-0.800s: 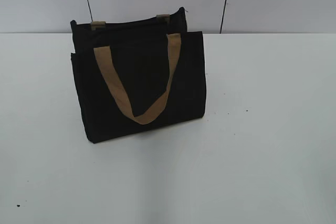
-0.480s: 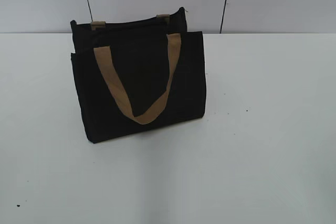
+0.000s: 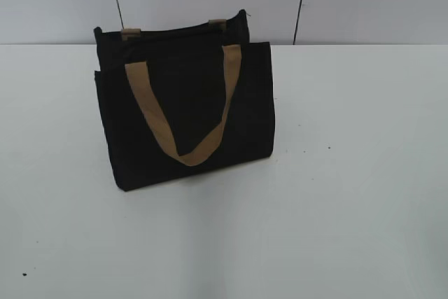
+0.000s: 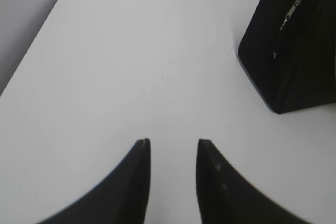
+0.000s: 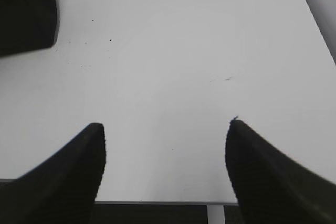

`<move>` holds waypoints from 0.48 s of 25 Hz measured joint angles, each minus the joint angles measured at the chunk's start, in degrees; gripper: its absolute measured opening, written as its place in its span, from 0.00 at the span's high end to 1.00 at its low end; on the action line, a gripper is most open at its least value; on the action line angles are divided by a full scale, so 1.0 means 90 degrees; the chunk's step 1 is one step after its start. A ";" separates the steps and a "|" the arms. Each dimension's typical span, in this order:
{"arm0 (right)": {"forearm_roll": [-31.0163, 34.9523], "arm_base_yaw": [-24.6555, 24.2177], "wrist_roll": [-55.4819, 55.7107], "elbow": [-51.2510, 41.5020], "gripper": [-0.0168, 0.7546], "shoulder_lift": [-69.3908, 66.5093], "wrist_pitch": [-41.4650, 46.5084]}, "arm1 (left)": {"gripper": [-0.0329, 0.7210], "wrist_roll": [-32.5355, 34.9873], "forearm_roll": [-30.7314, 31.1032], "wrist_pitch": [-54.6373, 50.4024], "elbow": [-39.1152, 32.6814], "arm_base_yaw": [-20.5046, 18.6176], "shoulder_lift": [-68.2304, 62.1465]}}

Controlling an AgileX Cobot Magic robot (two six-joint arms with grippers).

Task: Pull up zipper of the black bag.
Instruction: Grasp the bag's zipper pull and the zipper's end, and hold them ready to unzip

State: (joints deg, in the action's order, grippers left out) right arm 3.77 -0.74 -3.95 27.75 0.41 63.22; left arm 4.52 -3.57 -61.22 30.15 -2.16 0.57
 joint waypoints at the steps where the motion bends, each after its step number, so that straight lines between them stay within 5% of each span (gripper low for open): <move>1: 0.0000 0.0000 0.0000 0.0000 0.27 0.0000 0.0000 | 0.64 0.0000 0.0000 0.0000 0.0000 0.0000 0.0000; 12: 0.0000 0.0000 -0.0006 0.0000 0.27 0.0000 0.0000 | 0.64 0.0000 -0.0006 0.0000 0.0000 0.0000 0.0000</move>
State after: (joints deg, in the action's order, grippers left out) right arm 3.77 -0.74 -4.01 27.75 0.41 63.22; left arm 4.52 -3.62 -61.22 30.15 -2.16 0.57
